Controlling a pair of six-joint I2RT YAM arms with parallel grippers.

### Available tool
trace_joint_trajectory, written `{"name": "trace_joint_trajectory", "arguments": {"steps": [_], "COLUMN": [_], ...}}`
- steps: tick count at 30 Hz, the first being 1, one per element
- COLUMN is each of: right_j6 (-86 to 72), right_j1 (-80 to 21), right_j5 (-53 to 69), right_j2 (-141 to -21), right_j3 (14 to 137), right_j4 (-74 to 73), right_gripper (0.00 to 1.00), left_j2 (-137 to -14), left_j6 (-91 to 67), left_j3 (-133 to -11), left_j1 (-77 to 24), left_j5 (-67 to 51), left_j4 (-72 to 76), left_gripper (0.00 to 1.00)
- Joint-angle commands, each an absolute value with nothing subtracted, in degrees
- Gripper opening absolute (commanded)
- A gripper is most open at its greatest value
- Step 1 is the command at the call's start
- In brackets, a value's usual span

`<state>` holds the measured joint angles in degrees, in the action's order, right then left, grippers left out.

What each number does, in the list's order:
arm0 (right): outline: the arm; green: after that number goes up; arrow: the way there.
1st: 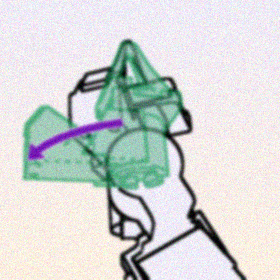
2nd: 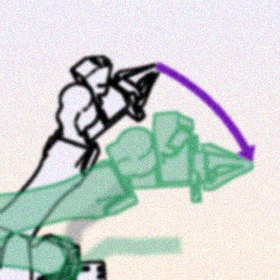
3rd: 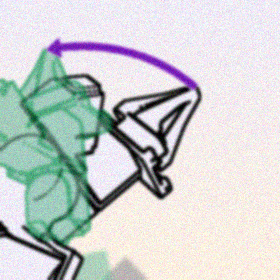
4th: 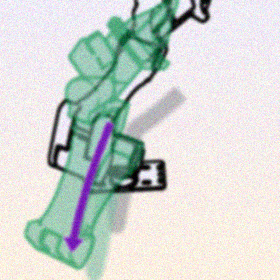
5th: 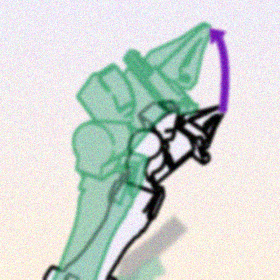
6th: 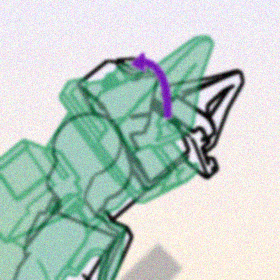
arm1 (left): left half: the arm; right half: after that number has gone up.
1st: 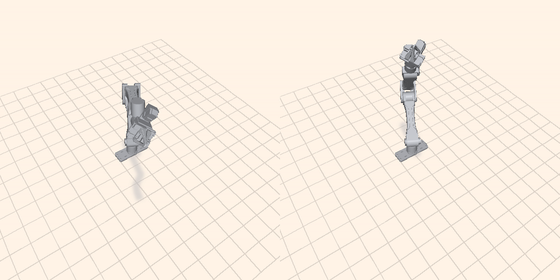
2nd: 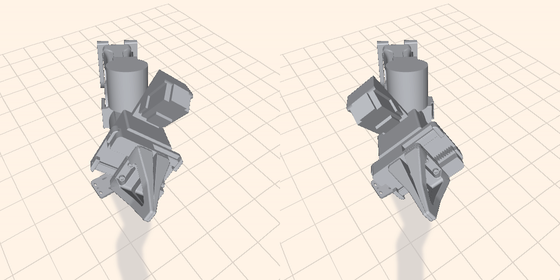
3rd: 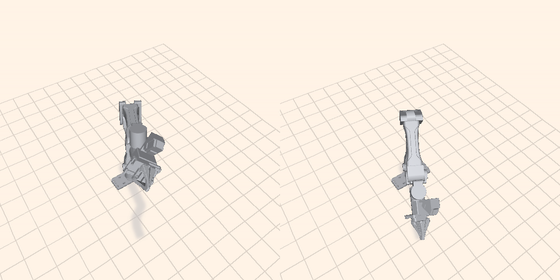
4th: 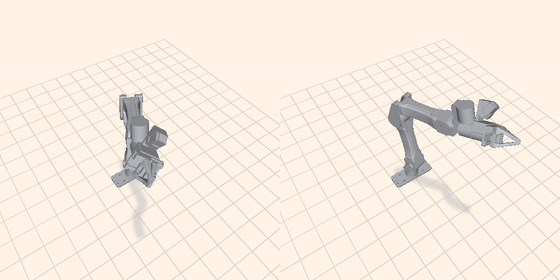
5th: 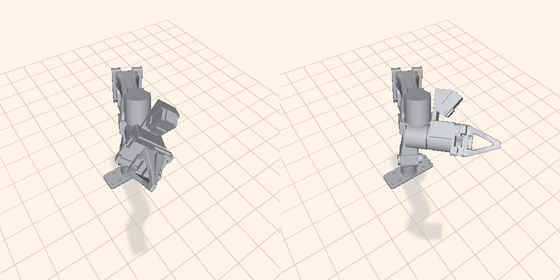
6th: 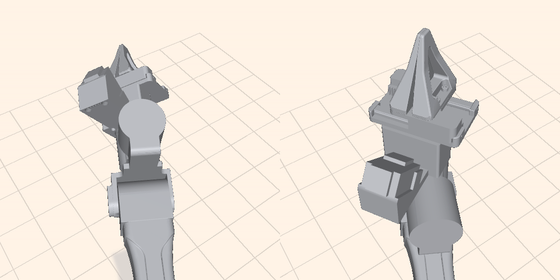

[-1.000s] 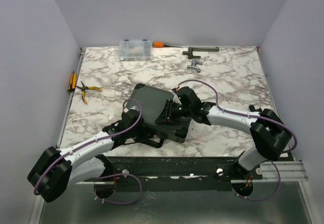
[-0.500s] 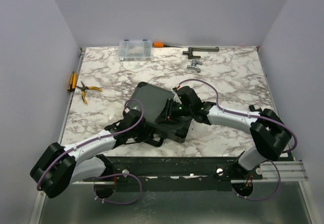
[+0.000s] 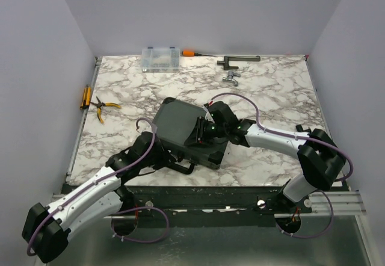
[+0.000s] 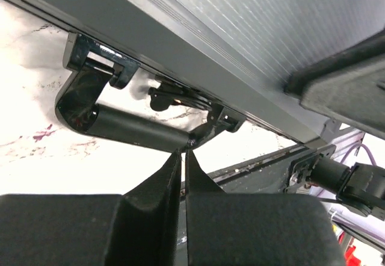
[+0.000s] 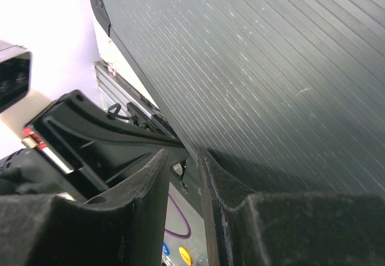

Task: Pack up texas hold em set

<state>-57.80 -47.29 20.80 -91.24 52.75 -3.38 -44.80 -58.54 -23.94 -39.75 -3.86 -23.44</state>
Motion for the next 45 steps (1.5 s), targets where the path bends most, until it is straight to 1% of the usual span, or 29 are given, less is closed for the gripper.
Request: {"name": "trace_joint_trajectory", "arguments": {"steps": [1,3,8,10,15,19,20,22,24,26,29,33,34,38,45], "right_j6": [-50.56,-49.74,-46.97,-45.86,-42.93,-40.91,-40.5,-39.89,-39.15,-38.49,-37.82,-37.27,-37.27,-38.72,-42.01], "right_j1": [-47.99,-47.99,-47.99,-47.99,-47.99,-47.99,-47.98,-47.99,-47.99,-47.99,-47.99,-47.99,-47.99,-47.99,-47.94], "right_j5": [9.6,8.71,5.38,4.26,2.7,1.63,1.27,0.32,-0.51,-2.21,-4.03,-6.63,-7.87,-13.54,-23.6], "right_j2": [-97.08,-96.41,-94.17,-93.29,-91.95,-90.87,-90.35,-89.28,-88.1,-86.69,-83.69,-78.31,-76.56,-70.36,-62.53], "right_j3": [49.77,52.18,61.39,65.69,76.16,82.52,83.88,86.05,87.93,89.37,90.35,88.91,87.84,84.46,82.07], "right_j4": [-27.97,-30.05,-36.51,-38.77,-43.1,-46.36,-46.77,-47.97,-48.71,-49.2,-48.8,-45.81,-44.56,-42.19,-45.82], "right_gripper": [0.33,0.34,0.39,0.43,0.62,0.76,0.82,0.91,0.96,1.0,1.0,1.0,1.0,1.0,1.0], "left_j2": [-39.67,-37.52,-33.41,-32.49,-31.43,-30.43,-30.26,-29.49,-28.87,-28.18,-27.08,-24.63,-23.82,-20.79,-17.24], "left_j6": [-56.66,-56.08,-53.74,-52.71,-49.26,-46.12,-45.43,-43.59,-41.53,-39.67,-36.92,-33.49,-32.87,-31.2,-32.07], "left_j3": [-27.5,-29.12,-34.04,-36.18,-40.73,-44.75,-45.67,-47.67,-49.34,-50.8,-52.69,-54.46,-54.6,-54.39,-50.24], "left_j1": [-39.51,-39.44,-39.42,-39.41,-39.32,-39.37,-39.3,-39.32,-39.34,-39.33,-39.32,-39.33,-39.3,-39.31,-39.31], "left_j5": [-1.38,-1.26,-0.45,1.07,2.2,2.81,3.25,4.14,4.84,5.64,6.87,8.89,9.7,14.14,19.77], "left_j4": [-31.36,-33.66,-38.86,-41.15,-45.51,-47.65,-48.29,-49.38,-50.35,-51.37,-52.74,-53.34,-53.43,-53.86,-54.74], "left_gripper": [0.05,0.07,0.24,0.28,0.36,0.47,0.5,0.56,0.62,0.68,0.77,0.96,0.98,0.98,0.99]}}
